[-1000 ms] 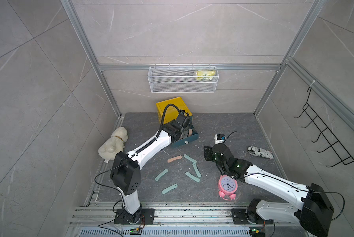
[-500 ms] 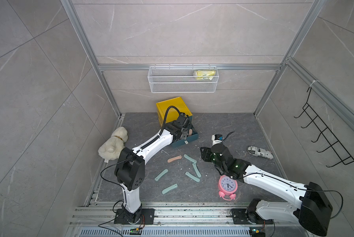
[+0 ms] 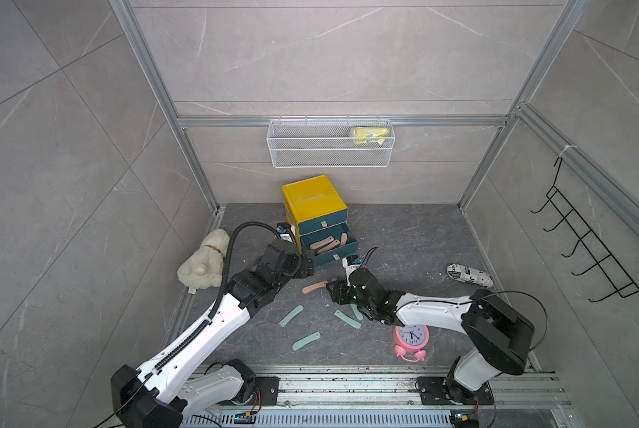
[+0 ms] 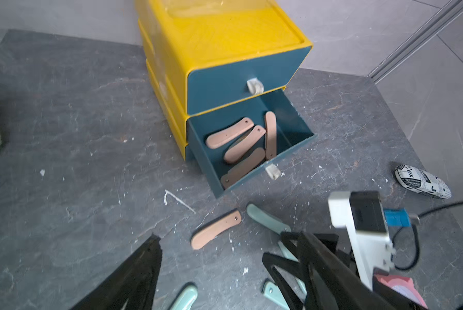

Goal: Place the fruit knives into the drawer by color
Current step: Place the fruit knife in the drawer, then pick up the fruit knife from the center of the board.

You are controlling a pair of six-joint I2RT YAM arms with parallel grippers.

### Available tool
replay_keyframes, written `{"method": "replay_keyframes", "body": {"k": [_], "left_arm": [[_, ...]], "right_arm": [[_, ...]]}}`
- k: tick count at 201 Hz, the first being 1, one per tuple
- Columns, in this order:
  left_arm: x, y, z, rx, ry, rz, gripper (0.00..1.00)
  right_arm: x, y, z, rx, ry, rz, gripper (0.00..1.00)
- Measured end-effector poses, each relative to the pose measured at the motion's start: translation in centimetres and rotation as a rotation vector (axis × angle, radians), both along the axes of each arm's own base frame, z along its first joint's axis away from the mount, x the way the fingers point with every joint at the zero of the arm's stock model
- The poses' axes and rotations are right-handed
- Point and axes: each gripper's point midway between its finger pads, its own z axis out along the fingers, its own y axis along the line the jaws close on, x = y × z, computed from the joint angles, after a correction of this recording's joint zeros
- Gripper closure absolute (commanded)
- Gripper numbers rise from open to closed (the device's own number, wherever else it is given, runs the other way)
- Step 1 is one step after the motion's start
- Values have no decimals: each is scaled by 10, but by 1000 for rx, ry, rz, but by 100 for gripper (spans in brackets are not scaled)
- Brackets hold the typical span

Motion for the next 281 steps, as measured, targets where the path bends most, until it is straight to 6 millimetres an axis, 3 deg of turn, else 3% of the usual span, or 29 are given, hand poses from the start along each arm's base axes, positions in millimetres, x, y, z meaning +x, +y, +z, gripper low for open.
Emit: {"method": "replay_keyframes", "body": {"k": [34,69,97,142,180,199,242,281], "left_arm": [[-17,20,-54,-14,121,63,19],[-19,35,-128,24,338,160,30],[-13,34,-164,28,439,209,45],[26,26,-188,-103,446,259,52],[57,11,-218,-165,487,263,58],[70,-1,-217,-207,466,238,58],[67,-15,-217,-244,442,193,59],[36,-58,-217,-254,436,69,59]], "right_arm": [[7,12,-5,50,-27,8,41],[8,9,17,104,-71,-7,42],[2,-2,40,134,-106,-22,42],[-5,-16,73,185,-156,-36,43],[-11,-26,81,185,-162,-46,43],[-13,-32,84,176,-164,-55,43],[-15,-41,80,133,-147,-77,43],[-15,-48,65,62,-103,-98,43]]}}
